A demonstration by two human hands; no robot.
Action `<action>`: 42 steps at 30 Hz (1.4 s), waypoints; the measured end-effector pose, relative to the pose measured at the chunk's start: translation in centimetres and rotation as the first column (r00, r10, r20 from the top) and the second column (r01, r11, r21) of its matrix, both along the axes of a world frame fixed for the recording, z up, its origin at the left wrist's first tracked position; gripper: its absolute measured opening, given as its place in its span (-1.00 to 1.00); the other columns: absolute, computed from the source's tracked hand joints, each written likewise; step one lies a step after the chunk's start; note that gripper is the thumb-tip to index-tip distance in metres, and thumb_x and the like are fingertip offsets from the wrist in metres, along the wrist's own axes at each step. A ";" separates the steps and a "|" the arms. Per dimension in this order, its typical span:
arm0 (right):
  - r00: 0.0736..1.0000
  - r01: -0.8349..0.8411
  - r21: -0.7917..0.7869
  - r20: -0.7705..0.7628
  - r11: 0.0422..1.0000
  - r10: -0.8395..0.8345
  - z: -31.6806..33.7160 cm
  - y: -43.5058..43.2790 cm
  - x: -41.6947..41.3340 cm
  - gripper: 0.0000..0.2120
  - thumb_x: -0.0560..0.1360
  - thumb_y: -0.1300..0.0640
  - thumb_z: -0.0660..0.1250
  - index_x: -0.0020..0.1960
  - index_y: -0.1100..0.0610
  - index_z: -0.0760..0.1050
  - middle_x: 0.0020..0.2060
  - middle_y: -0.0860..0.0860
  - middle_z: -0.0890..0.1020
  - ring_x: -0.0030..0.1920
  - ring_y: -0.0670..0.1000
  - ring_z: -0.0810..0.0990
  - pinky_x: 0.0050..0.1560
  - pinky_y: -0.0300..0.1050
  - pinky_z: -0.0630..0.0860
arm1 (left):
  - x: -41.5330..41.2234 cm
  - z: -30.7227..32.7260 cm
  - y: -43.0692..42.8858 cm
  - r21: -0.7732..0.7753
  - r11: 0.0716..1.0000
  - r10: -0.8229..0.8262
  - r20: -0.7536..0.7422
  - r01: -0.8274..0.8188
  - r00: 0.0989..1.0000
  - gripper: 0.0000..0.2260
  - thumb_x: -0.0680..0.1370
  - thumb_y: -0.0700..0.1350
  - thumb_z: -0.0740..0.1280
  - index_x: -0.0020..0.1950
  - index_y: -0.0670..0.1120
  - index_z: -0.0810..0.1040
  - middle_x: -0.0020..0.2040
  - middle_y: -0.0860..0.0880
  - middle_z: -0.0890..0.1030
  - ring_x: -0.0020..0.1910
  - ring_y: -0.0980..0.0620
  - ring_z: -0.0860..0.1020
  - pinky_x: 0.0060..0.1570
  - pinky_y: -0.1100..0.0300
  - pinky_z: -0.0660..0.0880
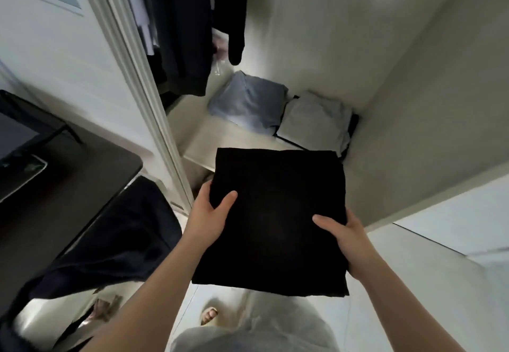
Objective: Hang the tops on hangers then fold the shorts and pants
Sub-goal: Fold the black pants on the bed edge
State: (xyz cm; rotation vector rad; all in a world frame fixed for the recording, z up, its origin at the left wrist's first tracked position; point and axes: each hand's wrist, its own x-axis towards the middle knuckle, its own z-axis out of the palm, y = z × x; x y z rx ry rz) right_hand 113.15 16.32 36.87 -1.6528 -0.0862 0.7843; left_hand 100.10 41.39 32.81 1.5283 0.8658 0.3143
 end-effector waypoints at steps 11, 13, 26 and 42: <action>0.995 0.102 -0.040 0.019 0.994 -0.101 -3.2 7.3 9.7 -0.44 0.25 -0.02 0.52 0.02 -0.54 0.38 0.05 -0.28 0.64 0.06 -0.18 0.66 0.01 -0.15 0.60 | 12.6 -0.7 7.7 0.145 0.980 -0.110 -0.157 0.133 0.981 -0.65 0.55 0.16 0.38 0.30 0.17 0.44 0.04 0.25 0.61 0.01 0.27 0.59 -0.04 0.27 0.51; 0.995 0.101 -0.022 0.028 0.995 -0.100 -3.6 8.8 11.5 -0.44 0.28 0.05 0.50 -0.04 -0.59 0.40 -0.02 -0.36 0.63 0.00 -0.24 0.65 -0.14 -0.30 0.60 | 14.5 -1.1 8.9 0.160 0.979 -0.095 -0.177 0.124 0.980 -0.65 0.55 0.14 0.39 0.30 0.13 0.46 0.05 0.21 0.62 0.04 0.20 0.60 0.03 0.20 0.52; 0.941 0.338 0.007 0.033 0.941 -0.338 -8.1 16.5 21.7 -0.44 0.43 0.33 0.45 0.25 -0.19 0.47 0.02 -0.15 0.68 0.07 -0.08 0.67 -0.02 -0.16 0.55 | 30.0 -4.0 16.9 0.175 0.937 -0.264 -0.210 0.302 0.941 -0.61 0.58 0.07 0.37 0.38 0.04 0.46 0.18 0.12 0.61 0.19 0.13 0.57 0.21 0.17 0.48; 0.974 0.219 0.162 0.019 0.962 -0.225 -17.7 34.4 41.1 -0.41 0.45 0.43 0.42 0.31 -0.07 0.40 0.04 -0.03 0.65 0.05 -0.01 0.67 -0.07 -0.17 0.60 | 48.4 -11.3 32.3 0.351 0.931 -0.053 -0.157 0.106 0.986 -0.63 0.64 -0.11 0.32 0.41 -0.23 0.42 0.24 -0.16 0.56 0.03 0.08 0.54 -0.19 0.59 0.39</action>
